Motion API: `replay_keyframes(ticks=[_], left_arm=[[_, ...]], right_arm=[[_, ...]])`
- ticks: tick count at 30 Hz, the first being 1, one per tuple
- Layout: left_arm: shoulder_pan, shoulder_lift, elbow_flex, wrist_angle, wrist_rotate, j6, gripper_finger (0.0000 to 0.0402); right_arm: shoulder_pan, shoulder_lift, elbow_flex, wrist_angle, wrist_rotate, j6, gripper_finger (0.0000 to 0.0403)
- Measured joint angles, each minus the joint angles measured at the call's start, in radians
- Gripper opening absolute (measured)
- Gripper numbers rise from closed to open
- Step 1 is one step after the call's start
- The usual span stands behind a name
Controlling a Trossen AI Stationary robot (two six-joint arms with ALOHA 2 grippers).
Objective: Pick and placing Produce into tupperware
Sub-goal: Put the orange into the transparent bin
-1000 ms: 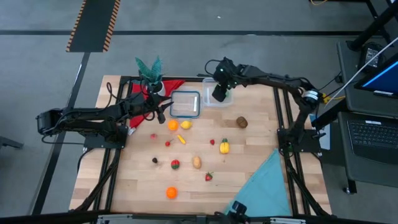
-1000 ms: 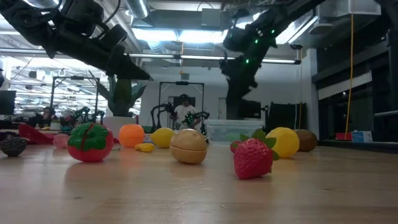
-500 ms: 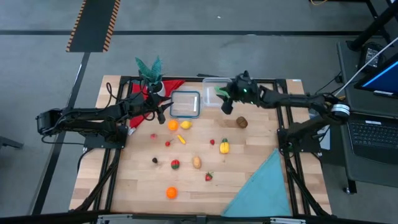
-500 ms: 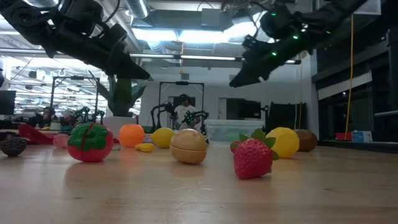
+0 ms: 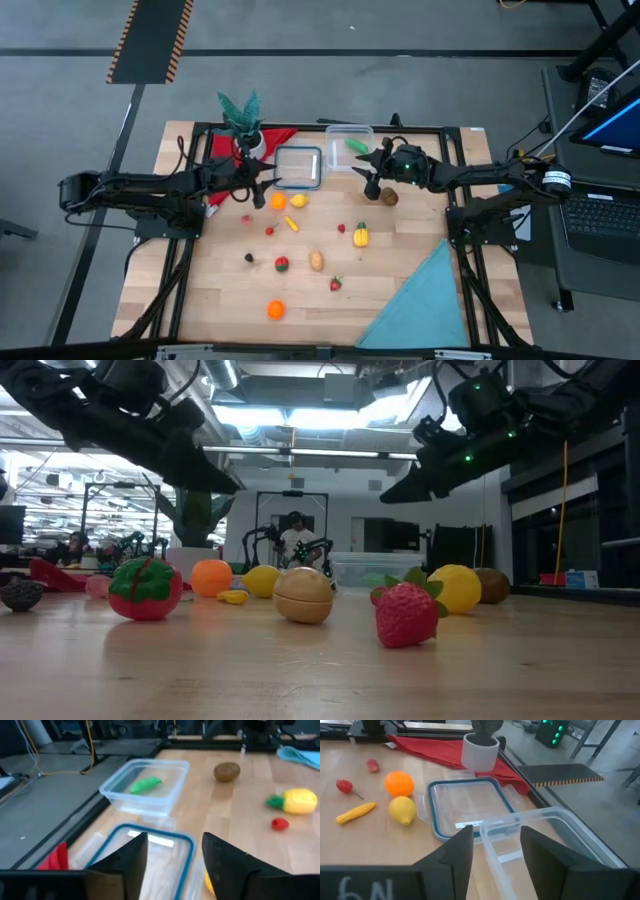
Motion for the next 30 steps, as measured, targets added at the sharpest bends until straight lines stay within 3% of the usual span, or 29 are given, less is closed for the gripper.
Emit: replay_keyframes(ticks=[6, 20, 25, 30], left_arm=[[-0.058, 0.0, 0.0, -0.088, 0.0, 0.0, 0.0213], [-0.166, 0.0, 0.01, -0.265, 0.0, -0.123, 0.0211], [-0.206, 0.03, 0.159, -0.495, -0.019, -0.205, 0.0204], [-0.262, 0.138, 0.314, -0.653, -0.075, -0.204, 0.0203]], right_arm=[[0.0, 0.0, 0.0, 0.004, 0.0, 0.0, 0.0166], [0.0, 0.0, 0.0, -0.006, 0.0, -0.006, 0.0166], [0.0, 0.0, 0.0, -0.008, 0.0, -0.006, 0.0166], [0.0, 0.0, 0.0, -0.012, 0.0, -0.006, 0.0166]])
